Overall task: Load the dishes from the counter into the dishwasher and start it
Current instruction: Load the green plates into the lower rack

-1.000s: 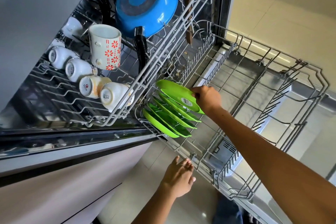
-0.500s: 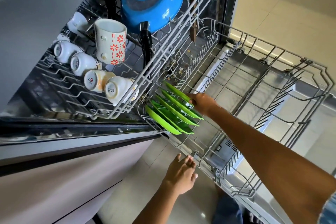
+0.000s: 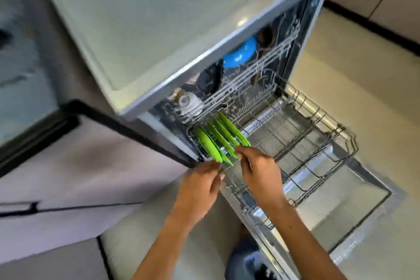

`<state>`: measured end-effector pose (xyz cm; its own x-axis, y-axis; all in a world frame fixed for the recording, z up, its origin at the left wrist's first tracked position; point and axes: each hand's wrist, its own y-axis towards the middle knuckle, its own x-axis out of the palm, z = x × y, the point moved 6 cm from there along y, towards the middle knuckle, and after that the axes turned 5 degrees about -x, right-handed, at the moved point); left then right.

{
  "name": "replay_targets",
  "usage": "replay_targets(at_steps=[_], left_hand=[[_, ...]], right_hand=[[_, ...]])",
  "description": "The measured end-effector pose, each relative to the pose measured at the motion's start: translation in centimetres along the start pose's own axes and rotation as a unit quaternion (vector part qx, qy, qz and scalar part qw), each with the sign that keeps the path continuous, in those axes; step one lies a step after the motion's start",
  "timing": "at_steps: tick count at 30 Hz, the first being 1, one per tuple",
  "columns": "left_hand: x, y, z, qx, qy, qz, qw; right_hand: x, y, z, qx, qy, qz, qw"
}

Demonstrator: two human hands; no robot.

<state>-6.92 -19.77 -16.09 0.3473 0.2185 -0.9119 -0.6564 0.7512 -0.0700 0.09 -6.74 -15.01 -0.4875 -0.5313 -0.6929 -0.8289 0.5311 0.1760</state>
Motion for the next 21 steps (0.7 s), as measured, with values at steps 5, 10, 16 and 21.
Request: replay_targets(at_steps=[5, 10, 16, 21], left_hand=[[-16.8, -12.0, 2.4, -0.080, -0.015, 0.144, 0.986], [-27.3, -25.6, 1.1, -0.207, -0.003, 0.266, 0.942], [-34.2, -39.8, -4.3, -0.378, 0.046, 0.392, 0.838], [-38.3, -47.8, -10.8, -0.482, 0.089, 0.435, 0.755]], right_hand=[[-6.3, -4.2, -16.2, -0.095, 0.065, 0.017, 0.993], [-6.7, -7.8, -31.8, -0.243, 0.144, -0.043, 0.958], [-2.1, -11.2, -47.3, -0.390, 0.154, -0.113, 0.901], [6.0, -13.0, -57.0, -0.446, 0.162, -0.206, 0.856]])
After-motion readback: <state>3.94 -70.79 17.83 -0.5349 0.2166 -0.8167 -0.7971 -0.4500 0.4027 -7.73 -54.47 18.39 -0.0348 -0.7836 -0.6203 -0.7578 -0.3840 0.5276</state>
